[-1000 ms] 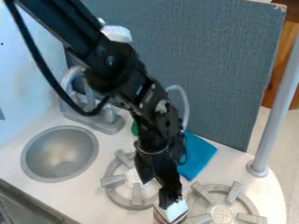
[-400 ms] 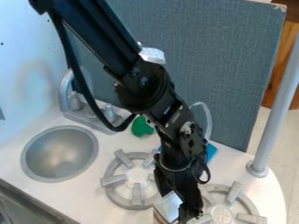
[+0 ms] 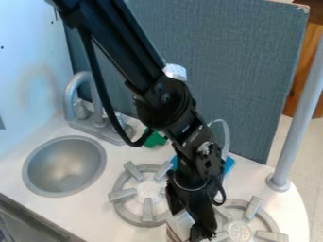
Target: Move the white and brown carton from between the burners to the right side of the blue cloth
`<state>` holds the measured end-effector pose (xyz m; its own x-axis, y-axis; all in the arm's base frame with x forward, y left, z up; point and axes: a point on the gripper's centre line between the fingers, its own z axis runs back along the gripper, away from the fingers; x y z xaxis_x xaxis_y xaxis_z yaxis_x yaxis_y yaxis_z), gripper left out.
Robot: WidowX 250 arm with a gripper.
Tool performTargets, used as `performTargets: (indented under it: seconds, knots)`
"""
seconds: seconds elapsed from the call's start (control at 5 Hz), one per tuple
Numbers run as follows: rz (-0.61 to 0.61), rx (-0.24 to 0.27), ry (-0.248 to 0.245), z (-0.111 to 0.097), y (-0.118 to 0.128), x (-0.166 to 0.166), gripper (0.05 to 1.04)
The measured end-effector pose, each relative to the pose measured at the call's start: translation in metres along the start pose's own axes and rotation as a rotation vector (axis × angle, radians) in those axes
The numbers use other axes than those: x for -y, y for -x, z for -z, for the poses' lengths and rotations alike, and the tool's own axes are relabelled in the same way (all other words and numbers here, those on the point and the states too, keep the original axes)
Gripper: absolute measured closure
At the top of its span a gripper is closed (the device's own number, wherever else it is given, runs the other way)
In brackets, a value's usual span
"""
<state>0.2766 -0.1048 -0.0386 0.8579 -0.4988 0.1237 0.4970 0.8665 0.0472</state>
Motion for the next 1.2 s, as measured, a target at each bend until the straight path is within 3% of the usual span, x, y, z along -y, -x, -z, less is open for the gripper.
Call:
performTargets:
  seconds: [0.4, 0.8, 1.0, 1.2]
  knots:
    - [-0.006, -0.006, 0.01, 0.008, 0.0, -0.004, 0.242]
    - [-0.007, -0.017, 0.016, 0.007, 0.001, -0.005, 0.254]
    - [-0.013, -0.026, 0.032, -0.012, 0.007, -0.01, 0.255]
    - [-0.037, -0.003, 0.027, -0.027, -0.007, -0.016, 0.255]
